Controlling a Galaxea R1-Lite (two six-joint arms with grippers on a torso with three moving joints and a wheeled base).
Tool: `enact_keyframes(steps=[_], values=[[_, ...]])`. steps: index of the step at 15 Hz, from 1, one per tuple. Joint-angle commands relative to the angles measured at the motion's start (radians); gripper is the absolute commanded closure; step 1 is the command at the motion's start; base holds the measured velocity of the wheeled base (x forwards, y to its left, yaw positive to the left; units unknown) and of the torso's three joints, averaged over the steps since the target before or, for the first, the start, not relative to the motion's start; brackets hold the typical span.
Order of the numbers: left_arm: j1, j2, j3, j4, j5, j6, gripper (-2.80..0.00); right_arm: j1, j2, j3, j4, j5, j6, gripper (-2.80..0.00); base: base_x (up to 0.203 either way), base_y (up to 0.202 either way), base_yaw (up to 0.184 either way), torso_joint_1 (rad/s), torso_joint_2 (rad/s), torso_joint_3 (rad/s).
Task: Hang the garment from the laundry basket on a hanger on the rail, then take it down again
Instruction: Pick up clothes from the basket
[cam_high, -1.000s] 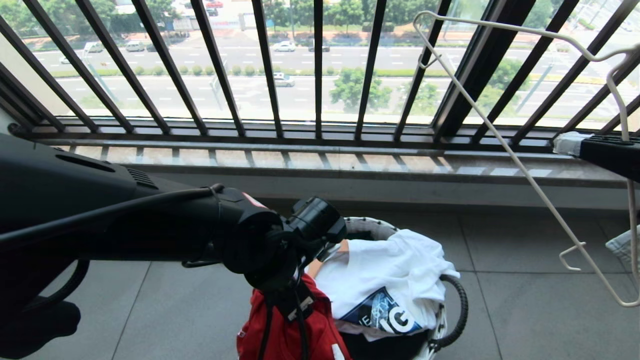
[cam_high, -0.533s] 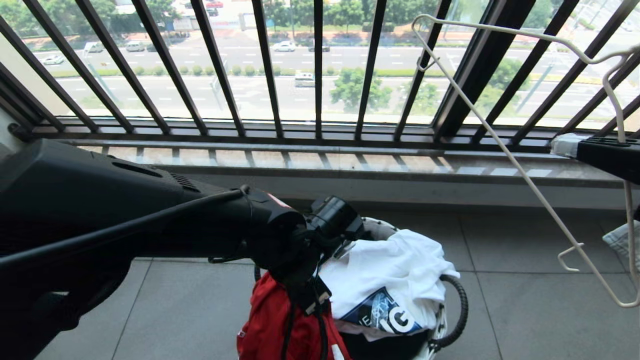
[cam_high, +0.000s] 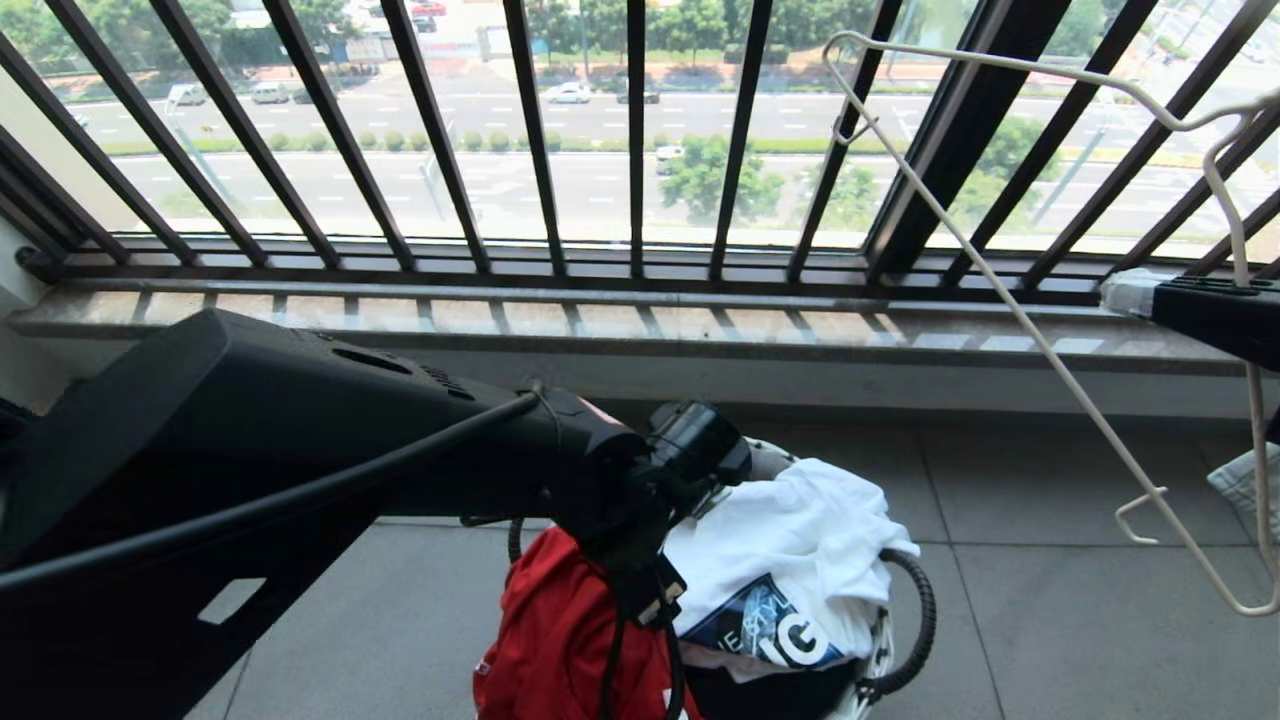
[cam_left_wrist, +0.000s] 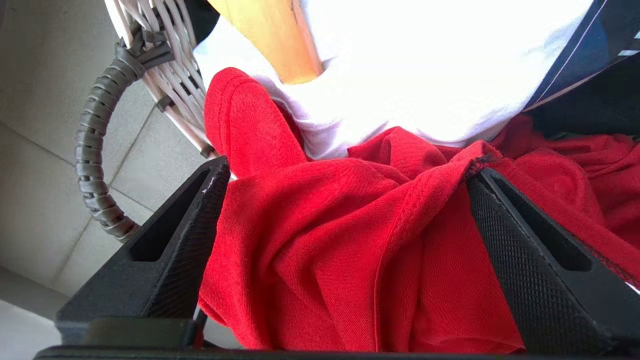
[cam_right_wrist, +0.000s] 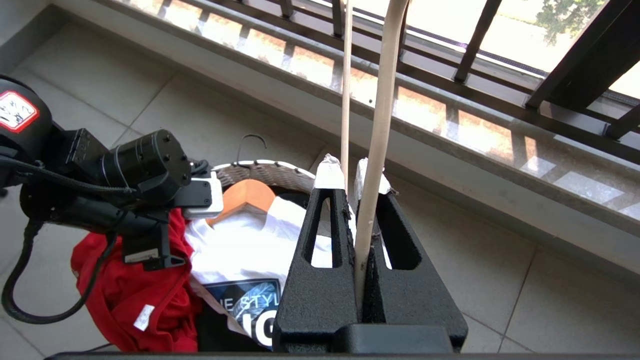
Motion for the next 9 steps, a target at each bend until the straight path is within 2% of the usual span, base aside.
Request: enact_keyframes(steps=[1,8,9], values=[[0.001,0.051,-0.032,0.004,0.004,0.001,-2.80,0.000,0.000,0.000,-0.001,0.002,-0.001,0.00,0.000,0.000,0.000,0.000,0.00,0.000],[0.005,0.063,-0.038,0.005,0.004,-0.004,-2.80,0.000,0.000,-0.002,-0.002,0.002,-0.001,0.00,0.000,0.000,0.000,0.000,0.00,0.000],[0.005,0.060,-0.038,0.005,0.004,-0.004,0.00,0.000,0.000,-0.002,-0.001,0.000,-0.001,0.00,0.000,0.000,0.000,0.000,0.00,0.000]])
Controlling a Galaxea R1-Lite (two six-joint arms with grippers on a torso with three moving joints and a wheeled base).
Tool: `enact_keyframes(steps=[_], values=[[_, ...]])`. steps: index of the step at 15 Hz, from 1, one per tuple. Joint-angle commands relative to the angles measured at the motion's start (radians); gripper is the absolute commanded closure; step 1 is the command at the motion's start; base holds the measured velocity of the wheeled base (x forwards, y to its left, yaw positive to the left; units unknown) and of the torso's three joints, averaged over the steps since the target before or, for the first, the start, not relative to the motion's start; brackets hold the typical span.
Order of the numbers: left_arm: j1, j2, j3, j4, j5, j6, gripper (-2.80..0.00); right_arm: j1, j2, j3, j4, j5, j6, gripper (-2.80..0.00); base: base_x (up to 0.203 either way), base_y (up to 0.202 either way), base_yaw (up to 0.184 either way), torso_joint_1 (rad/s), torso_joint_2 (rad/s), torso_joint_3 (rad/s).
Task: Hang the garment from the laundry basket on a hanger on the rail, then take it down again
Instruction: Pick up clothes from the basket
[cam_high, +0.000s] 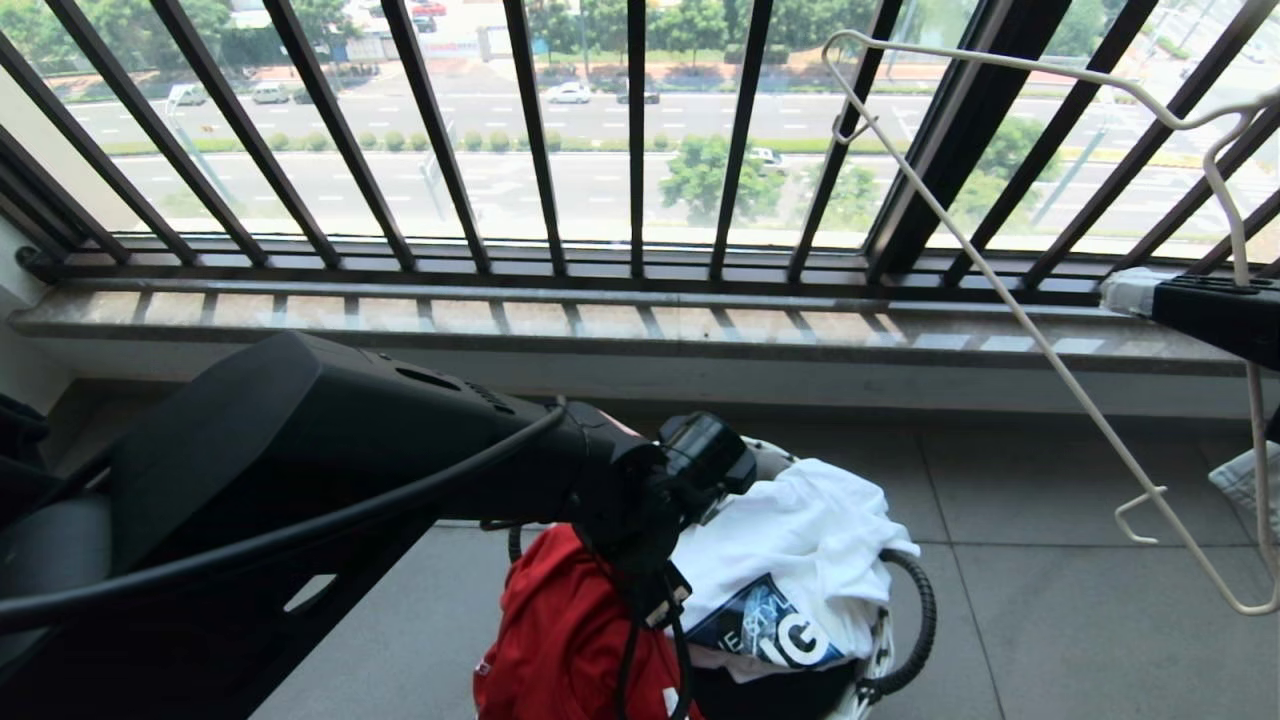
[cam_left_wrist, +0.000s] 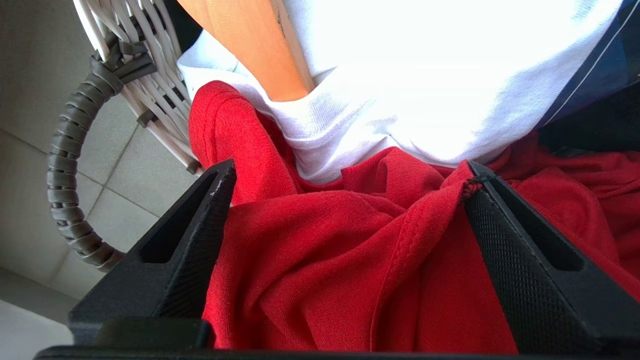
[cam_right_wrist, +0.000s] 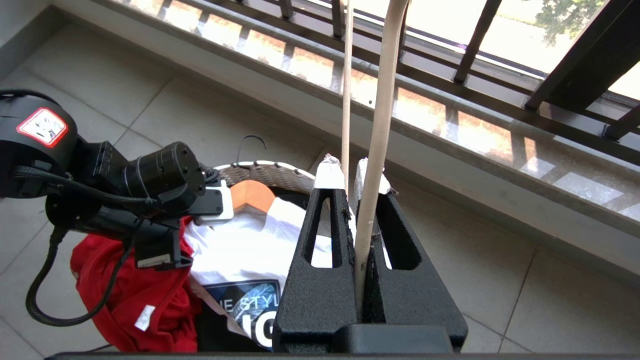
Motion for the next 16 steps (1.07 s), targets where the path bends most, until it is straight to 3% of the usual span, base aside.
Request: enact_keyframes(steps=[1,10,14,16], values=[[0.000,-0.003,0.001,0.003,0.002,-0.001,0.00,0.000,0.000,0.000,0.000,0.002,-0.001,0.00,0.000,0.000,0.000,0.000,0.00,0.000],[0.127,-0.212,0.022,0.004,0.000,0.009,0.00,-0.001,-0.003,-0.001,0.000,0.000,0.001,0.00,0.000,0.000,0.000,0.000,0.00,0.000],[0.133,-0.293,0.005,-0.001,-0.012,-0.006,0.00,-0.001,-0.004,-0.001,-0.001,0.000,-0.001,0.00,0.000,0.000,0.000,0.000,0.00,0.000],[0.111,-0.320,0.008,-0.047,-0.057,-0.030,0.00,-0.001,-0.005,-0.001,0.000,0.000,-0.002,0.00,0.000,0.000,0.000,0.000,0.00,0.000]])
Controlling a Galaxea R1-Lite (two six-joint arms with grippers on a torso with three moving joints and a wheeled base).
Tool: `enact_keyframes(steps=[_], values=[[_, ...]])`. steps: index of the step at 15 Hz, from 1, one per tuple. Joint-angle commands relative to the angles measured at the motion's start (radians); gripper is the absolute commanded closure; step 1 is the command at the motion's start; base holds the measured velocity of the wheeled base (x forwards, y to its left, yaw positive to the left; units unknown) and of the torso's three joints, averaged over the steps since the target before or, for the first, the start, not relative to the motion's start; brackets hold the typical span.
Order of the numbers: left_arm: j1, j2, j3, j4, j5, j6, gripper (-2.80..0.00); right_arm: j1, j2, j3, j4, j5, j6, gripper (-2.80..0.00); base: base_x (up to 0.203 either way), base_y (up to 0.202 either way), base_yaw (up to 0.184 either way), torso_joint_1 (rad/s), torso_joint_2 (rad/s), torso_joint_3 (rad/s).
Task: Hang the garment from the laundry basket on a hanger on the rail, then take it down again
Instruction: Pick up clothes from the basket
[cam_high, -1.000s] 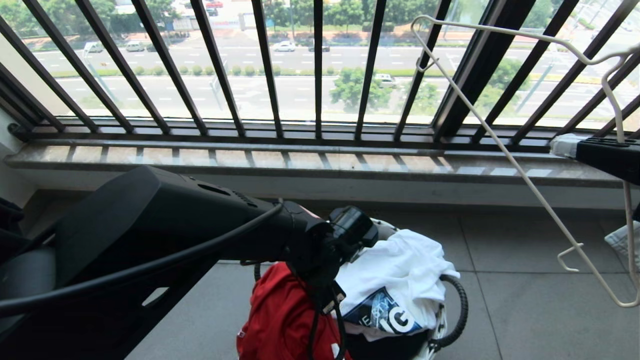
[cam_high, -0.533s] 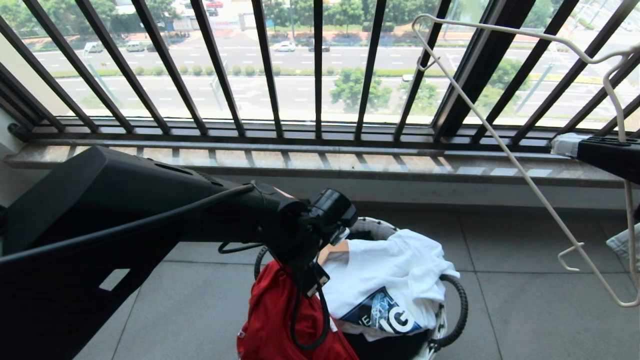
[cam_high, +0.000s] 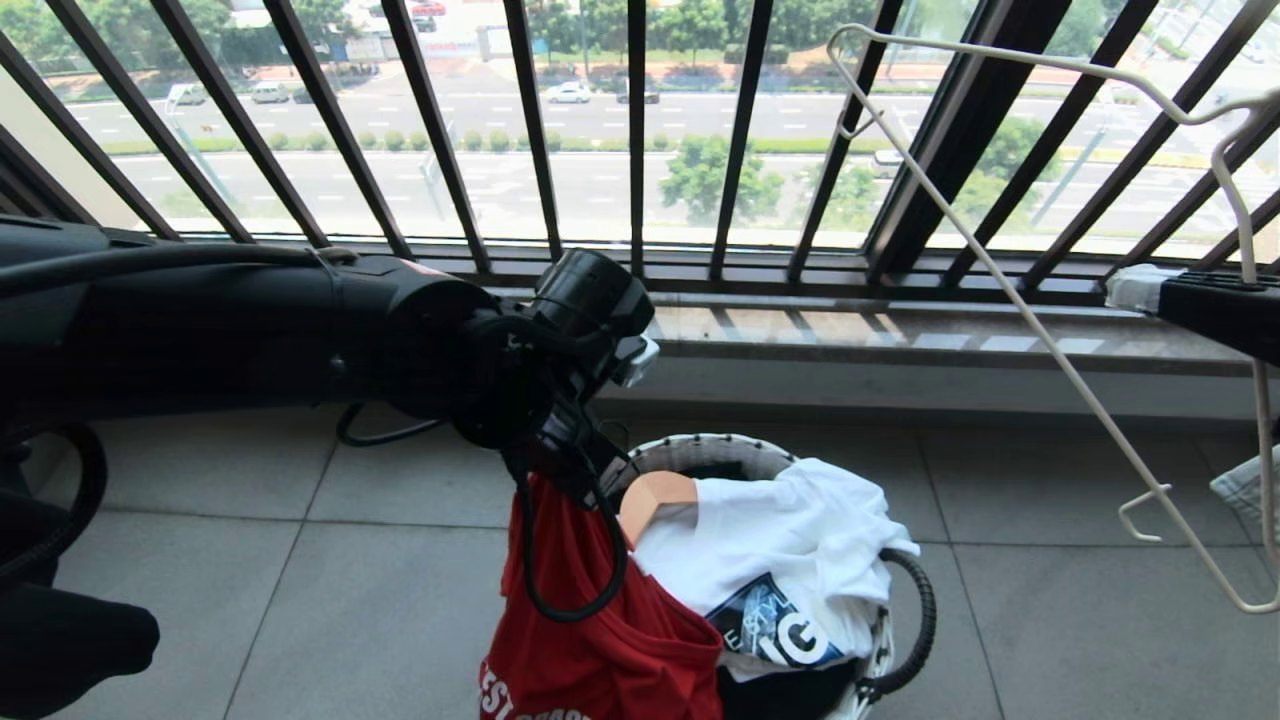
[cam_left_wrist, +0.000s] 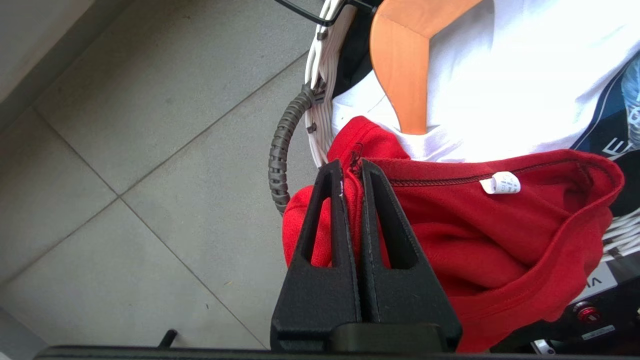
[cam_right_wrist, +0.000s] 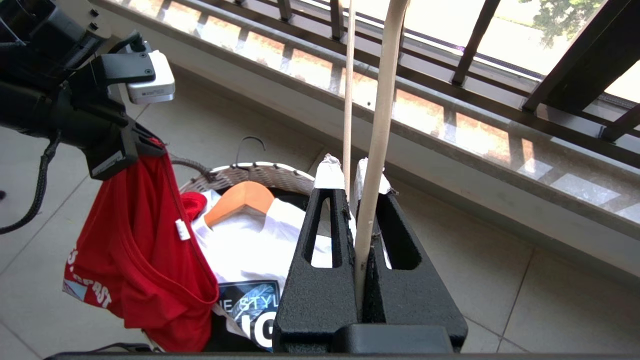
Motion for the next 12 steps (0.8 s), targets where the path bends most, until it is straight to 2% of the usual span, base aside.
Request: enact_keyframes(steps=[1,4,9,10,12], values=[[-0.027,-0.054,0.003,-0.073,-0.036,-0.010,0.00,0.000,-0.004,0.000,-0.001,0.000,-0.001,0.00,0.000,0.000,0.000,0.000,0.00,0.000],[-0.089,-0.050,-0.043,-0.203,-0.046,-0.008,0.00,-0.030,-0.015,-0.013,-0.002,0.000,0.000,0.00,0.000,0.000,0.000,0.000,0.00,0.000],[-0.144,-0.016,-0.299,-0.219,-0.041,-0.001,0.00,-0.063,-0.025,-0.027,-0.002,0.001,0.002,0.00,0.000,0.000,0.000,0.000,0.00,0.000],[-0.149,-0.028,-0.319,-0.217,-0.039,0.011,0.00,-0.064,-0.025,-0.027,-0.002,0.001,0.002,0.00,0.000,0.000,0.000,0.000,0.00,0.000],[-0.154,-0.071,-0.278,-0.216,-0.037,0.017,0.00,-0.066,-0.025,-0.027,-0.002,0.001,0.002,0.00,0.000,0.000,0.000,0.000,0.00,0.000]])
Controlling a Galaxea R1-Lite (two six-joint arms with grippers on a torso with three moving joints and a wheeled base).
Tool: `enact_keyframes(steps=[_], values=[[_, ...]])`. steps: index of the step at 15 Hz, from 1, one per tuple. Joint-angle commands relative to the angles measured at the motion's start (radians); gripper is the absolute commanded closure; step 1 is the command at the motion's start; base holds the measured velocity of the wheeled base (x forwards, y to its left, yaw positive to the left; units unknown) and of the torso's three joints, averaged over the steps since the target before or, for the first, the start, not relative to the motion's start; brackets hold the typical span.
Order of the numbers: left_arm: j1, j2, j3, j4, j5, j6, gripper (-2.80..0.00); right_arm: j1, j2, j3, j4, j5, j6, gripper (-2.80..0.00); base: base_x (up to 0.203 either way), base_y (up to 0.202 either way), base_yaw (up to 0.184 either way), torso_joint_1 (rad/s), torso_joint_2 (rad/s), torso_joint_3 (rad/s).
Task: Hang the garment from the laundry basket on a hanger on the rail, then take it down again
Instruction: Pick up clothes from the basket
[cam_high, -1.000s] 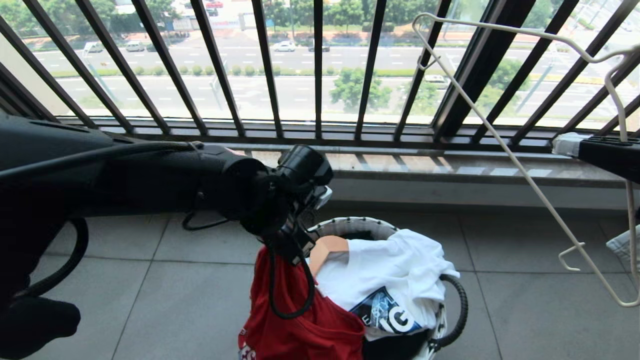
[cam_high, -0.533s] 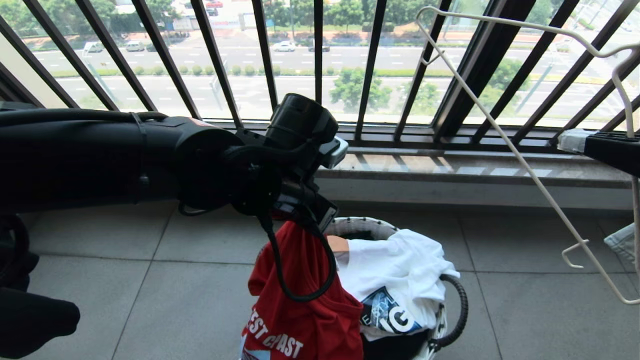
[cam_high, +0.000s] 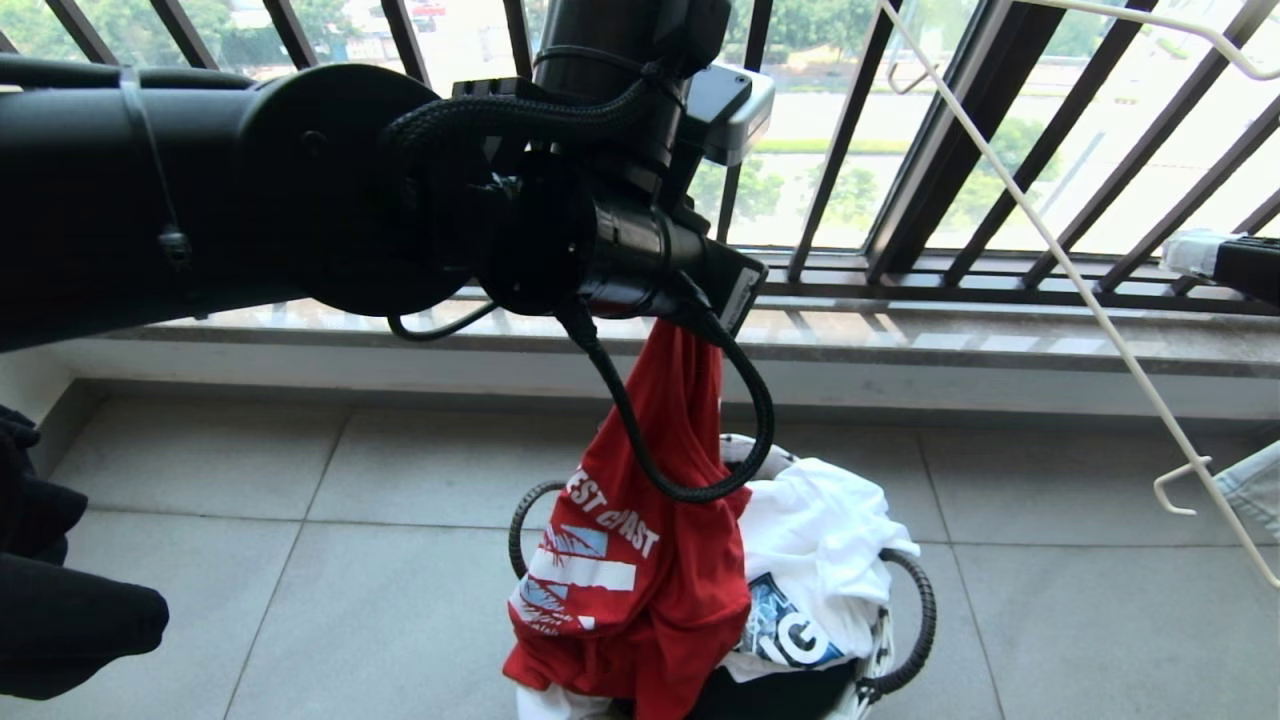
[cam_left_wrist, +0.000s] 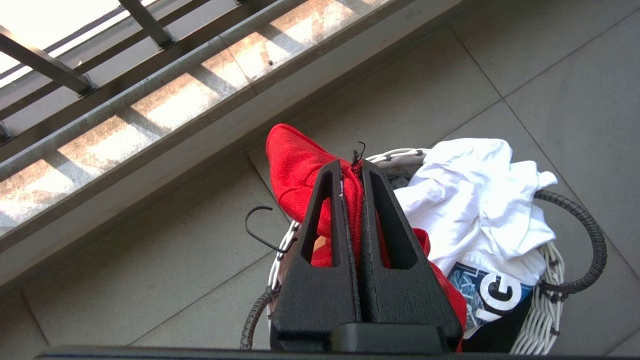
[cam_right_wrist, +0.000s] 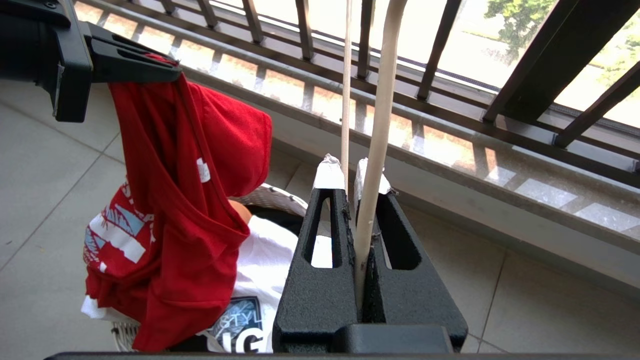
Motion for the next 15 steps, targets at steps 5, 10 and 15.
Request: enact_keyframes(steps=[5,10,15], values=[[-0.013,-0.104,0.450,-0.011,0.003,0.002,0.00,0.001,0.005,0.003,0.001,0.001,-0.002,0.00,0.000,0.000,0.000,0.000,0.00,0.000],[-0.010,-0.041,0.732,-0.138,0.083,0.014,0.00,0.001,0.016,0.004,0.001,0.001,-0.002,0.00,0.000,0.000,0.000,0.000,0.00,0.000],[0.017,-0.031,0.780,-0.145,0.190,0.067,0.00,0.000,0.022,0.006,0.001,0.001,-0.002,0.00,0.000,0.000,0.000,0.000,0.00,0.000]])
